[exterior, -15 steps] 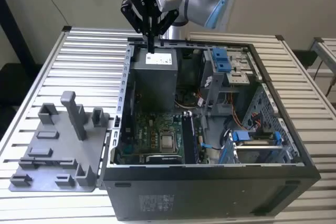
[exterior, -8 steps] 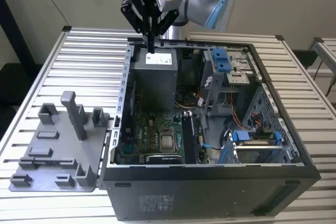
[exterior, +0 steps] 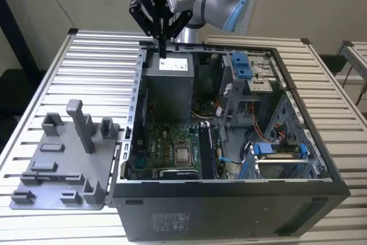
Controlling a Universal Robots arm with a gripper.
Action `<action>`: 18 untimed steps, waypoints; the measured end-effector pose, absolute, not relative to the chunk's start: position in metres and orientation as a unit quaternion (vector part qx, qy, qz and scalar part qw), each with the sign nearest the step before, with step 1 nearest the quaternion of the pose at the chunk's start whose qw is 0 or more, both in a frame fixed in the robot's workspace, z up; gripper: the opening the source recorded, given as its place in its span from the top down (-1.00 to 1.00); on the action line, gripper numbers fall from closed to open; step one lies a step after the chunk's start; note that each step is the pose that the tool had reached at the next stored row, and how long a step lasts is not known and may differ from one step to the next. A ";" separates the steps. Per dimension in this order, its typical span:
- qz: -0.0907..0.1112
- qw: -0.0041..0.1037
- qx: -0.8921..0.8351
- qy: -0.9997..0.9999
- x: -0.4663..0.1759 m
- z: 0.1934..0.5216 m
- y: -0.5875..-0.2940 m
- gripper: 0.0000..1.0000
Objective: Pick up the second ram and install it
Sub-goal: 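Reach for the second ram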
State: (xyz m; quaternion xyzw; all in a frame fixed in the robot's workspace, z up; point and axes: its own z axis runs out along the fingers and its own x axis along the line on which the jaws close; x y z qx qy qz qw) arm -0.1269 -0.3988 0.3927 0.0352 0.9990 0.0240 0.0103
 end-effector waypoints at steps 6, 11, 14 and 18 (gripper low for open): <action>0.024 0.010 0.035 0.999 -0.138 0.393 -0.399 0.79; 0.024 0.010 0.035 0.999 -0.145 0.393 -0.399 0.79; 0.024 0.010 0.035 0.999 -0.151 0.393 -0.399 0.79; 0.024 0.008 0.035 0.999 -0.163 0.393 -0.399 0.79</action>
